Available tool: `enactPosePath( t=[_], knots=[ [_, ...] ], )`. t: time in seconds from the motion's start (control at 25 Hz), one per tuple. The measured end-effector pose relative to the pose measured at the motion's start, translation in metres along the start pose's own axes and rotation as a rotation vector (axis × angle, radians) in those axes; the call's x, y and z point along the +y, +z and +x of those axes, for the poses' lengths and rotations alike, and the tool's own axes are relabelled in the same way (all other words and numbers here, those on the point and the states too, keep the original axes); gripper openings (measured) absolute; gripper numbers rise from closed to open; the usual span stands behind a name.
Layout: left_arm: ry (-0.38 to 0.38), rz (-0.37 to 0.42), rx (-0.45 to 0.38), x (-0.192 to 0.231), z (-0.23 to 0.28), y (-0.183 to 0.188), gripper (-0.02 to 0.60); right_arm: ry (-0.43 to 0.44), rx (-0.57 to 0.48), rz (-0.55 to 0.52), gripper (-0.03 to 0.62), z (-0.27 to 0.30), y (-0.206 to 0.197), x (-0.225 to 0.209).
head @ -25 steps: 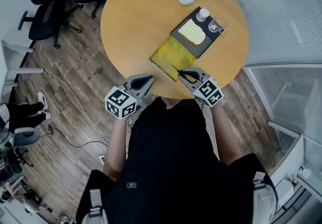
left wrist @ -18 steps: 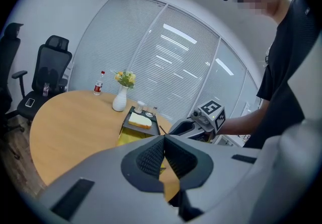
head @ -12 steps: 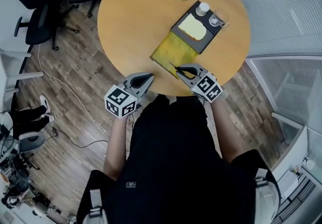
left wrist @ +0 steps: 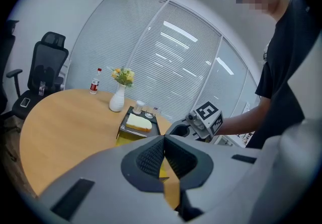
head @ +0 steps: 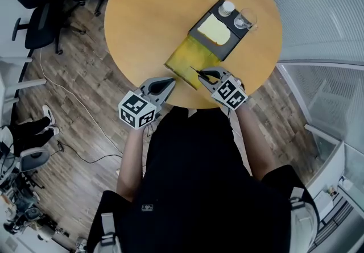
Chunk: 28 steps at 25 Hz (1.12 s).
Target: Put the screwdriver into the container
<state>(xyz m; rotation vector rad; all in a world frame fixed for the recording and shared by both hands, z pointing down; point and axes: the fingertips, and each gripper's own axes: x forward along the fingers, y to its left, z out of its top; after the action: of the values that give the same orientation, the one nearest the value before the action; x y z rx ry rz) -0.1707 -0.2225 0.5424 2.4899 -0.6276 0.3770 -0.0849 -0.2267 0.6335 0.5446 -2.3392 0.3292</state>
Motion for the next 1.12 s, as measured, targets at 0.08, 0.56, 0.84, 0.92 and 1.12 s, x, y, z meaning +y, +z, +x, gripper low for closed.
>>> enactPosePath(
  t=[0.08, 0.56, 0.84, 0.92, 1.12],
  knots=[
    [0.002, -0.003, 0.003, 0.0, 0.003, 0.001, 0.005, -0.001, 0.04, -0.016, 0.051, 0.004, -0.004, -0.004],
    [0.027, -0.065, 0.017, 0.01, 0.013, -0.008, 0.005, 0.03, 0.207, -0.053, 0.051, 0.032, -0.025, -0.027],
    [0.031, -0.091, 0.031, 0.012, 0.019, -0.016, 0.005, 0.048, 0.382, -0.209, 0.051, 0.065, -0.052, -0.036],
    [0.032, -0.094, 0.035, 0.014, 0.019, -0.018, 0.005, 0.058, 0.403, -0.192, 0.052, 0.073, -0.056, -0.038],
    [0.033, -0.115, 0.04, 0.016, 0.016, -0.019, 0.005, 0.07, 0.424, -0.164, 0.051, 0.085, -0.054, -0.038]
  ],
)
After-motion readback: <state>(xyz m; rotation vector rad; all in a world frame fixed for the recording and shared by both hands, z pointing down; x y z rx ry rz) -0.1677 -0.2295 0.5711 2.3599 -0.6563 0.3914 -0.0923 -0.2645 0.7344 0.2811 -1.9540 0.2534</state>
